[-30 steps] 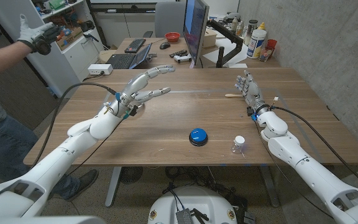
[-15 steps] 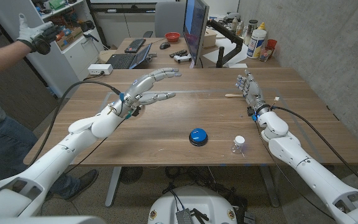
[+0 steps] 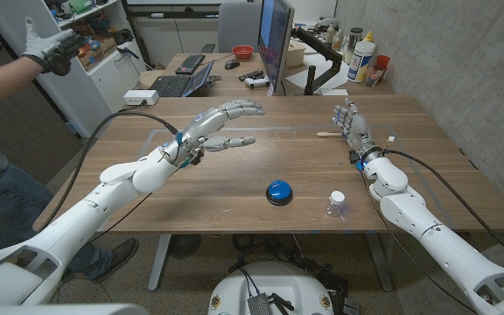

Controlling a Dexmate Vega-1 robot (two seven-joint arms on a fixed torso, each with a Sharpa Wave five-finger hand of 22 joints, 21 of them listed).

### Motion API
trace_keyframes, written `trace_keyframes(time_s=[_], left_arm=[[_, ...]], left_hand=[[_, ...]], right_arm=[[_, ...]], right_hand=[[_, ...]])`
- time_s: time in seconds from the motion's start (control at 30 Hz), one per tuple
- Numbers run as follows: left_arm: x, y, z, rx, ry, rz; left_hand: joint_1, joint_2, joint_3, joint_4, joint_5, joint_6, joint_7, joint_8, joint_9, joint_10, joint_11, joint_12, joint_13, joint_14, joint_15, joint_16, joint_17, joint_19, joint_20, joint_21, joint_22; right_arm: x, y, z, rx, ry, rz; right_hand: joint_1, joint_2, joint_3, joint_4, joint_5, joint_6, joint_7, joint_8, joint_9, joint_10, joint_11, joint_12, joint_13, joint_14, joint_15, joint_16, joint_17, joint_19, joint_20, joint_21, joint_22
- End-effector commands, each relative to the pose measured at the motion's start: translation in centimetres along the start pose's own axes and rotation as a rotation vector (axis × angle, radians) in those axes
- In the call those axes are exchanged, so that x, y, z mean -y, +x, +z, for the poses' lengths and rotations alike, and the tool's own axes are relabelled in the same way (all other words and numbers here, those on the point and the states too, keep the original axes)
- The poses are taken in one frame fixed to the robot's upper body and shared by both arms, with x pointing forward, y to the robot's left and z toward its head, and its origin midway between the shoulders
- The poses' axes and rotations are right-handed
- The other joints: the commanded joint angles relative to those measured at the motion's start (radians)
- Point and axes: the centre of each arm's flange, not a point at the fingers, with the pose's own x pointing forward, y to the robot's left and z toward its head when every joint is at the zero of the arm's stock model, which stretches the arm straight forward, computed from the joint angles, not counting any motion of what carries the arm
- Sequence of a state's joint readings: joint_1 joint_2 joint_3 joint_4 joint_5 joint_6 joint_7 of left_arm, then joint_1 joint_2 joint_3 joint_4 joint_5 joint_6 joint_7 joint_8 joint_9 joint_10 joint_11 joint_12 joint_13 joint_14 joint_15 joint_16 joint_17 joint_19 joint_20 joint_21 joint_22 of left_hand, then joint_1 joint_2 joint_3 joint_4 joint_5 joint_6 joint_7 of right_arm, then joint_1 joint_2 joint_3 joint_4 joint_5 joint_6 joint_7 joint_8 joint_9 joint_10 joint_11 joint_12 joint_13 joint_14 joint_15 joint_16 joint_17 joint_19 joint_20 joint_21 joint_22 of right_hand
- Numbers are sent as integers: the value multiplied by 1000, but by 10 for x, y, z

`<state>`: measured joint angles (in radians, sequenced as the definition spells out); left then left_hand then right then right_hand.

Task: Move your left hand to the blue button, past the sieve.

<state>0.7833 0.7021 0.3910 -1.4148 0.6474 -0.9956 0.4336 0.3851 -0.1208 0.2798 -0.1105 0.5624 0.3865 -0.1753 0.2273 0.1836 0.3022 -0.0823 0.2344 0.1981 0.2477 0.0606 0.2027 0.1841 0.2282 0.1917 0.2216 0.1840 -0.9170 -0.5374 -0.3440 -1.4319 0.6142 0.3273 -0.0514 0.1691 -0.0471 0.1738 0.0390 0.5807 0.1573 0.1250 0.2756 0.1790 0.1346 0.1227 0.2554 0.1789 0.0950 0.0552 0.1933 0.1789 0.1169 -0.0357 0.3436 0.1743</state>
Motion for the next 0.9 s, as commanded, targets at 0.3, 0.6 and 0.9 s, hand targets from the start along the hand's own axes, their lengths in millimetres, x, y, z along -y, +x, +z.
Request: trace_keyframes(time_s=[0.3, 0.6, 0.9], left_arm=[[13, 16, 7, 47, 19, -78], [21, 22, 10, 65, 29, -108], [26, 26, 12, 71, 37, -126]], left_hand=[[8, -1, -3, -6, 2, 13, 1, 3, 6, 10, -11, 2, 1, 11, -5, -2, 1, 0, 0, -4, 2], [9, -1, -3, -7, 2, 18, -1, 3, 6, 14, -14, 2, 1, 11, -4, -3, 1, 0, 0, -5, 2], [10, 0, -4, -7, 3, 22, -1, 2, 6, 15, -14, 0, 1, 13, -5, -3, 1, 0, -1, -6, 2]], right_arm=[[-1, -5, 7, 7, -19, 0], [0, -5, 9, 17, -24, -2], [1, -5, 10, 18, -24, -1]], right_hand=[[-1, 11, -7, -3, 7, 17, 4, -9, 3, 19, -1, 0, 3, 17, -1, 3, 3, 10, -11, -6, 6], [-1, 11, -9, -3, 8, 20, 1, -11, 3, 20, -1, -2, 3, 18, -1, 3, 3, 11, -11, -9, 6], [-2, 11, -12, -3, 9, 23, 8, -15, 3, 21, -2, -4, 3, 18, -1, 1, 3, 12, -11, -12, 6]])
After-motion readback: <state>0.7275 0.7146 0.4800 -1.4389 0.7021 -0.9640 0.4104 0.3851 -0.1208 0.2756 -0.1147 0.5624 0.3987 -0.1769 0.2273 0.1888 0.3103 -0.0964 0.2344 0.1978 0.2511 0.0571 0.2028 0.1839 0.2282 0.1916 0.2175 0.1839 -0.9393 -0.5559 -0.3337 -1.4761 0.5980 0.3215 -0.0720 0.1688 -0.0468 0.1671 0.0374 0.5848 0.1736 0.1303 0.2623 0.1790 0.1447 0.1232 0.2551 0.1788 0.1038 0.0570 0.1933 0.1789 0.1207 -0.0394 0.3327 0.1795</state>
